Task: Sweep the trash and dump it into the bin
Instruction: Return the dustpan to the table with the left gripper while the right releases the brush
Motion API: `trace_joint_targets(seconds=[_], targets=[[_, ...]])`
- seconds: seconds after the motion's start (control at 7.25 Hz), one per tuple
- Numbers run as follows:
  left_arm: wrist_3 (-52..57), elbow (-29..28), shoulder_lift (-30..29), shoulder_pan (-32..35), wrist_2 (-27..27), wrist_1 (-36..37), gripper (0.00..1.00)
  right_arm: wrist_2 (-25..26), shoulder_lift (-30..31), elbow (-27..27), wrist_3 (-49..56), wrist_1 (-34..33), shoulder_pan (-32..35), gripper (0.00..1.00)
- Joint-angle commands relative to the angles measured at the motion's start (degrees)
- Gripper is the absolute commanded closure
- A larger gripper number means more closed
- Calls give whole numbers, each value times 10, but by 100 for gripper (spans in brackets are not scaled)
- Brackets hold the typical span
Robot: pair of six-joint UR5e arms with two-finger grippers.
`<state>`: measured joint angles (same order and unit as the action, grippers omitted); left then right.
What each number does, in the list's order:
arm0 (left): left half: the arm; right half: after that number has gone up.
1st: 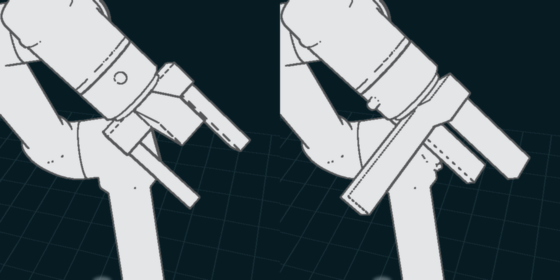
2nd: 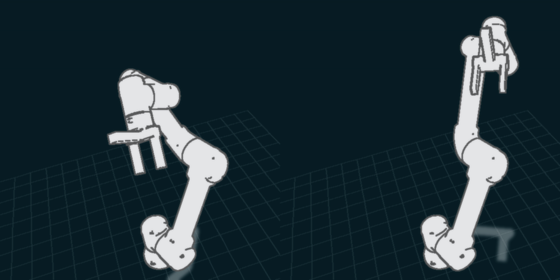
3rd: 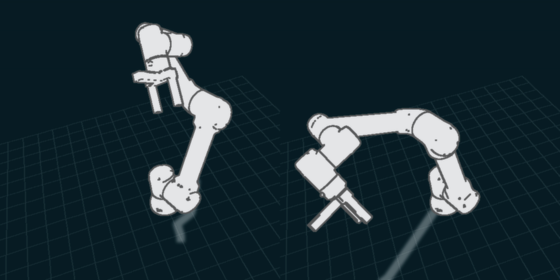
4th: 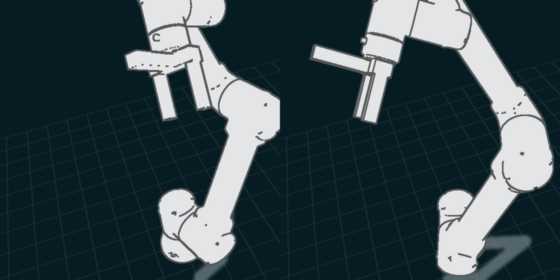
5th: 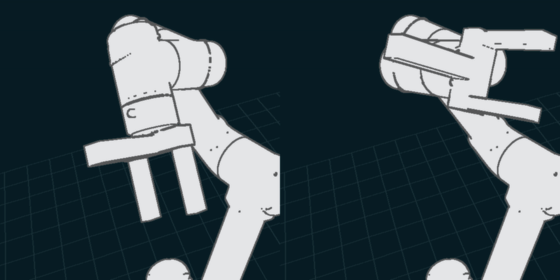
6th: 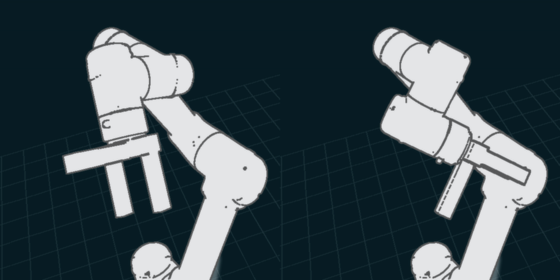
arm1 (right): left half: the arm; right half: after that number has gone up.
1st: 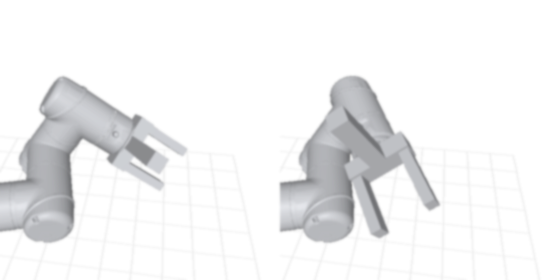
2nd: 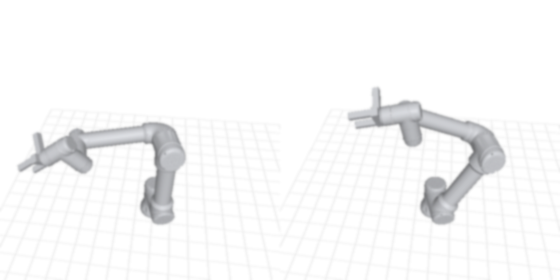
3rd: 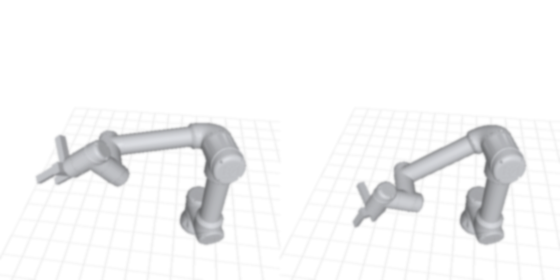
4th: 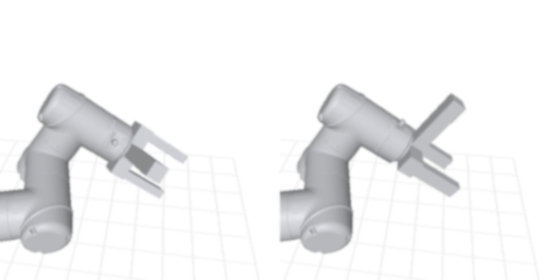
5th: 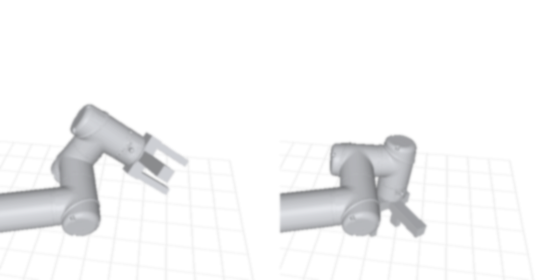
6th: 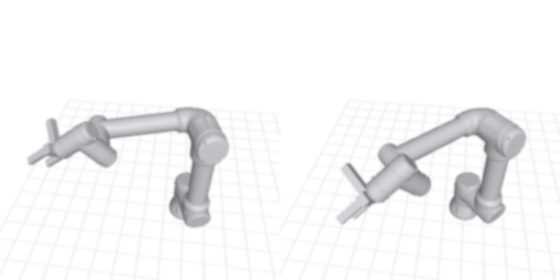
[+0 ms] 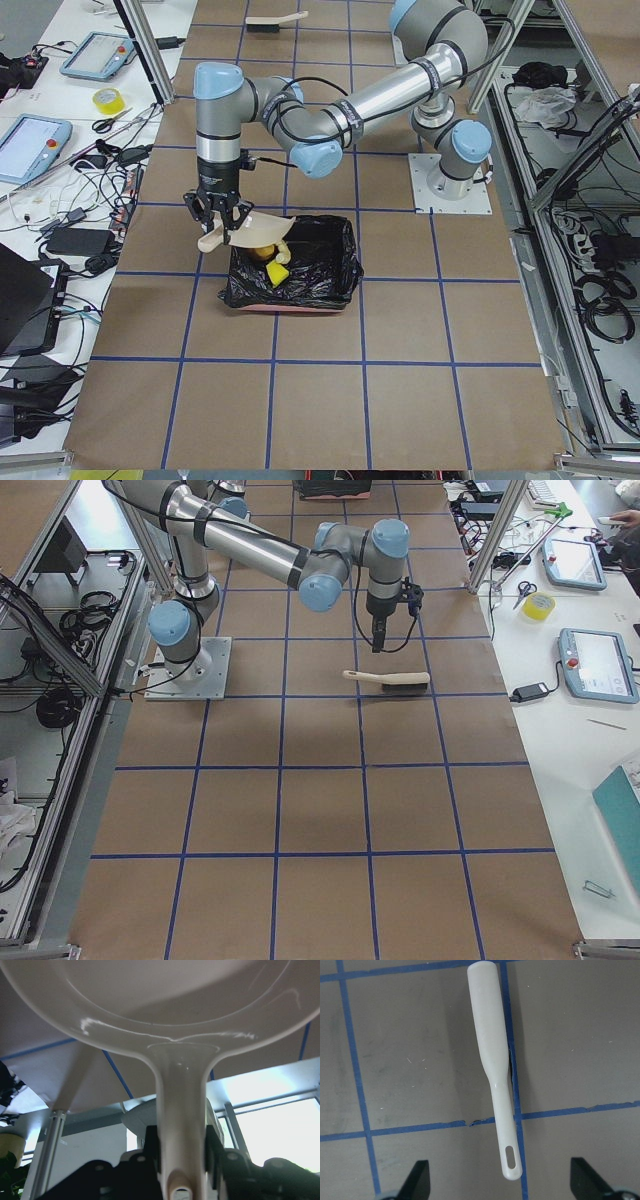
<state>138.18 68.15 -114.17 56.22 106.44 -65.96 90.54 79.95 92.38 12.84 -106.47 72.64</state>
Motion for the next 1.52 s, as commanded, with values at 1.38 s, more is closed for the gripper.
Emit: trace_joint_targets(seconds=[1.38], targets=[[-303,81,-112,230,-146,-79,100,18,73,-74,-167,59,151,0]])
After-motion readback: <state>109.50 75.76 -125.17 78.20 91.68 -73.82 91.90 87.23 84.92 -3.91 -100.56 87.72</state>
